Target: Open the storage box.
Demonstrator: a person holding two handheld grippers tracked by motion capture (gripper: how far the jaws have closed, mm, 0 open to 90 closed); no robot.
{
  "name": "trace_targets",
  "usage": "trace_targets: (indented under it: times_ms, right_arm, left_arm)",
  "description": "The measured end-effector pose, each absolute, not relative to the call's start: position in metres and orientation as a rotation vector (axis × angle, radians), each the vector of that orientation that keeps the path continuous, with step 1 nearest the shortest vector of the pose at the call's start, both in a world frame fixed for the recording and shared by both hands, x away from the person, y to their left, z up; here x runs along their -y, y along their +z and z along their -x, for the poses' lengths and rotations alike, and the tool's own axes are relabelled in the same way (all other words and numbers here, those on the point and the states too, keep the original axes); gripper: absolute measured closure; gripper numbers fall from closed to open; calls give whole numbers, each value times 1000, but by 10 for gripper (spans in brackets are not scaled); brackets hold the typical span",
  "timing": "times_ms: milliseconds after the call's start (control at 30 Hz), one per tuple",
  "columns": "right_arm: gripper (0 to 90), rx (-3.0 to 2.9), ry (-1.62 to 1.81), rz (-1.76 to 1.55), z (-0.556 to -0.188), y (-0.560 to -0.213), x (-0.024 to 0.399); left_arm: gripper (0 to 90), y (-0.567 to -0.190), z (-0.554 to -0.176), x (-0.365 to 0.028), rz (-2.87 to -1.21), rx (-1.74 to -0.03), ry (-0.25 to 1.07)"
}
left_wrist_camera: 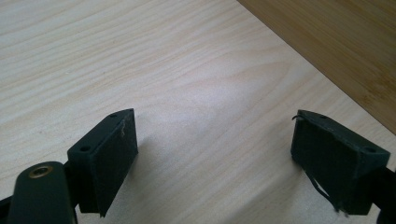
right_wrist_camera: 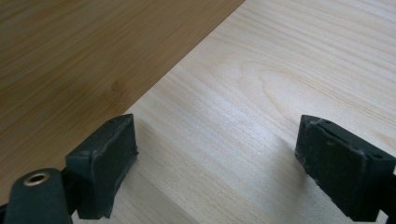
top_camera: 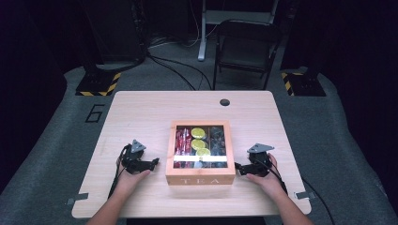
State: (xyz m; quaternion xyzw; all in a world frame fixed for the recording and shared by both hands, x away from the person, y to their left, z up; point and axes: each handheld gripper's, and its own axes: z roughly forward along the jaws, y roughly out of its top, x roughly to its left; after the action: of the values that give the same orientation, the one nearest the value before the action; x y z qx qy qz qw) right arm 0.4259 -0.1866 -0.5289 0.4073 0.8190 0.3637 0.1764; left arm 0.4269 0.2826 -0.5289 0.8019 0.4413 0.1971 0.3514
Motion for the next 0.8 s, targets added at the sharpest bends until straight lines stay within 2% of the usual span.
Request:
trace_targets:
  times_ms: [433,800]
  right_arm:
    - [124,-2319,1029,-1153,-426,-529,187]
    - [194,-2315,1032,-1149,-425,-528,191]
  left_arm:
    - [148,-529,-427,-283,-2075,-1141,513]
    - [150,-529,-427,-282,-2072,-1146,511]
